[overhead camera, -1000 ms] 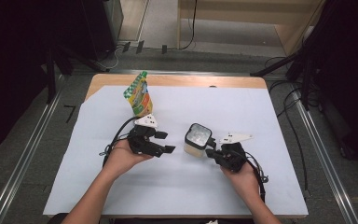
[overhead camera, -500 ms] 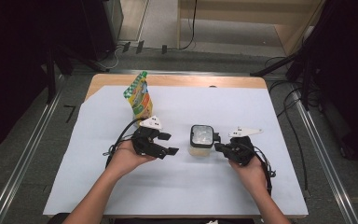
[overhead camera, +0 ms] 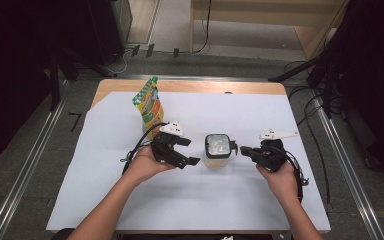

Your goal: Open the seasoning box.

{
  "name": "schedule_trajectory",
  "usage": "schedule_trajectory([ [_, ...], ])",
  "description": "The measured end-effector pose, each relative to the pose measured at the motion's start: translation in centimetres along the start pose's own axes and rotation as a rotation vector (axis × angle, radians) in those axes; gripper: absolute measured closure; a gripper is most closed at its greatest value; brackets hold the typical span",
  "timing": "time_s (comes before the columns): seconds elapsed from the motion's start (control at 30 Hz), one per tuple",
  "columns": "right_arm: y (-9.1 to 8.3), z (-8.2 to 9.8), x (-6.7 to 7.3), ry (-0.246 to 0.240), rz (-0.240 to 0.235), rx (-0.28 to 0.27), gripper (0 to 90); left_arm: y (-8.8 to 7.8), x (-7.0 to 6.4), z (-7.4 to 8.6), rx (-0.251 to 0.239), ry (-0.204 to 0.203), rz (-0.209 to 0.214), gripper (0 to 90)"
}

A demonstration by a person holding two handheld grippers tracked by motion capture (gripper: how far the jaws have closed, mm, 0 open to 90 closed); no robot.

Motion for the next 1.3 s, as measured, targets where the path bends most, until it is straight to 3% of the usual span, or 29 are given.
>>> schedule_trajectory([
  [0.23,0.7,-0.3,-0.3,-0.002,-0.001,0.01,90.0,1.2,0.8,-0.7,-0.002,0.019,0.09,18.0],
  [0.43,1.1,-0.6,-0.4,0.009,-0.004,0.013,90.0,2.5,1.1,-1.1,0.058,0.094,0.067,15.8],
  [0.6,1.2,-0.6,-0.5,0.002,-0.002,0.013,90.0,3.4,1.0,-1.8,0.099,0.162,0.073,15.7],
  [0.87,1.2,-0.6,-0.5,0.008,-0.004,0.013,90.0,4.5,1.0,-2.6,0.104,0.188,0.098,15.4],
  [0.97,1.3,-0.6,-0.6,0.008,0.0,0.018,90.0,5.1,0.8,-2.6,0.129,0.205,0.092,15.4],
  [1.3,1.4,-0.5,-0.7,0.019,0.005,0.018,90.0,5.6,0.6,-3.2,0.126,0.231,0.081,16.3],
])
Point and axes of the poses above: each handheld gripper's, and its own axes: y roughly forward along the jaws, z roughly out of its underside, x roughly to its left, the point moved 5 cm from there along y, roughly forward along the jaws, and after that the axes turned 4 degrees about -z, right-handed, at the moved point
